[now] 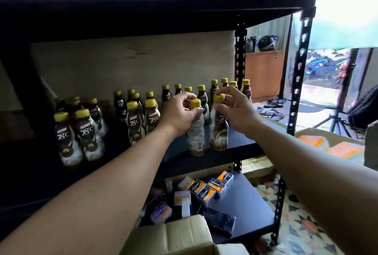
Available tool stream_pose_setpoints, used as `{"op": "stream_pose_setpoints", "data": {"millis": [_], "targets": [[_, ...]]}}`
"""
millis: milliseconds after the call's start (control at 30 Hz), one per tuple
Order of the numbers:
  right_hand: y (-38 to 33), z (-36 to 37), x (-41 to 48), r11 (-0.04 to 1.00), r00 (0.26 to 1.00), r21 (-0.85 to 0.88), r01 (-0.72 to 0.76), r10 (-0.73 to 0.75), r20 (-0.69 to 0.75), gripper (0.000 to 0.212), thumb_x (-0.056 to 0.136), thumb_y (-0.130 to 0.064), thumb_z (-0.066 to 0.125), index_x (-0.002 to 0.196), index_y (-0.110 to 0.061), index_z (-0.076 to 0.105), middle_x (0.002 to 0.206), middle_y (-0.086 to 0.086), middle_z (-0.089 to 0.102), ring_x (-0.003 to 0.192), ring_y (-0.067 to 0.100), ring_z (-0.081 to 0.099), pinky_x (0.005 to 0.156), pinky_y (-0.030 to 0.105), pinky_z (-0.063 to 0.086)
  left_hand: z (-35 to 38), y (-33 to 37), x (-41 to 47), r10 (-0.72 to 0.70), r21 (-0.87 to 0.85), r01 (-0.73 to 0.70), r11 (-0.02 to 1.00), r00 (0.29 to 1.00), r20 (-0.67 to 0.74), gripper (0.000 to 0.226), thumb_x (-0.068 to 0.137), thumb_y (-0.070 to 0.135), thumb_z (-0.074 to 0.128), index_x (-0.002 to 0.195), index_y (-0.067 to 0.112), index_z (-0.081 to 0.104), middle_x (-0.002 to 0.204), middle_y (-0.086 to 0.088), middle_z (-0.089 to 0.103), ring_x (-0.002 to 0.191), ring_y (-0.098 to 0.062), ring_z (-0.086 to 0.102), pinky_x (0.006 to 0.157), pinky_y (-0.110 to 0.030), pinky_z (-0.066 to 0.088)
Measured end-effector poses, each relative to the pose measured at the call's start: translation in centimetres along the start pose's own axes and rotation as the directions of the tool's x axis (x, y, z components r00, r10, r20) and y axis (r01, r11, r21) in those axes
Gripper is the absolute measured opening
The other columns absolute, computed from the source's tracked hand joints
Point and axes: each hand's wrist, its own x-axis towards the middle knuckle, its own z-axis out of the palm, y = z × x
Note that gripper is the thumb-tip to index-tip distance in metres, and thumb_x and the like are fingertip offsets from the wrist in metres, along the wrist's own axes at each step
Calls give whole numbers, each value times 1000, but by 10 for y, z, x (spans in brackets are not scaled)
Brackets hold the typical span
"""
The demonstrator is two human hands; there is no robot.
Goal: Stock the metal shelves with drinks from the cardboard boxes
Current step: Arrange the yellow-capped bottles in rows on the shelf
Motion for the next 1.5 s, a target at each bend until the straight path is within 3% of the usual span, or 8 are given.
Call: {"op": "stream_pose_setpoints", "data": {"millis": [333,433,533,633,767,867,1300,1500], "targets": [[50,13,42,996,997,-34,78,-78,-3,28,99,-17,68,115,-40,62,104,-4,75,96,29,69,93,52,55,28,-41,32,12,20,-11,1000,997,-73,53,94,37,71,142,25,55,132,5,64,105,-6,60,84,-18,45],[60,16,52,997,997,-20,76,-77,-11,30,99,-22,69,121,-42,62,120,-4,72,110,14,69,102,50,54,37,-55,37,7,-33,-9,999,997,-71,59,95,45,66,149,28,49,137,2,63,113,-5,58,88,-15,46],[71,21,50,998,997,23,66,-65,-47,47,95,-33,73,136,-49,56,133,-9,66,128,5,59,110,42,50,46,-69,32,-30,-124,21,992,996,-78,69,92,61,61,153,43,35,140,3,61,124,-8,58,104,-30,49],[86,24,35,1000,998,-6,7,-7,-67,81,77,-63,79,147,-60,37,131,-9,64,122,12,63,102,44,55,54,-80,18,-82,-143,75,987,996,-46,76,91,62,61,155,52,20,140,9,58,116,-1,59,94,-23,48],[103,23,18,998,998,-54,12,-15,-54,83,85,-38,82,151,-52,34,119,-15,63,108,5,67,96,40,59,59,-96,2,-127,-167,129,978,992,18,92,86,48,70,150,64,6,131,-3,64,114,-26,65,93,-40,55],[108,24,14,996,996,-76,46,-51,-73,85,86,-28,83,152,-49,35,114,-14,65,99,-2,68,82,26,60,56,-98,3,-113,-138,114,984,993,18,92,83,42,70,149,66,11,138,1,61,128,-18,56,108,-48,47],[115,26,15,990,997,-142,7,-18,-78,88,89,-21,77,152,-51,23,105,-18,66,94,18,71,89,53,59,59,-103,1,-47,-76,48,996,999,16,87,94,34,70,150,64,11,139,15,58,130,-7,50,104,-30,43],[110,28,16,962,997,-270,34,-52,-60,98,87,-29,81,157,-48,15,114,-15,65,102,5,66,93,50,57,60,-101,2,-29,-45,29,999,1000,1,99,86,38,79,154,56,10,118,27,51,98,26,47,74,1,35]]}}
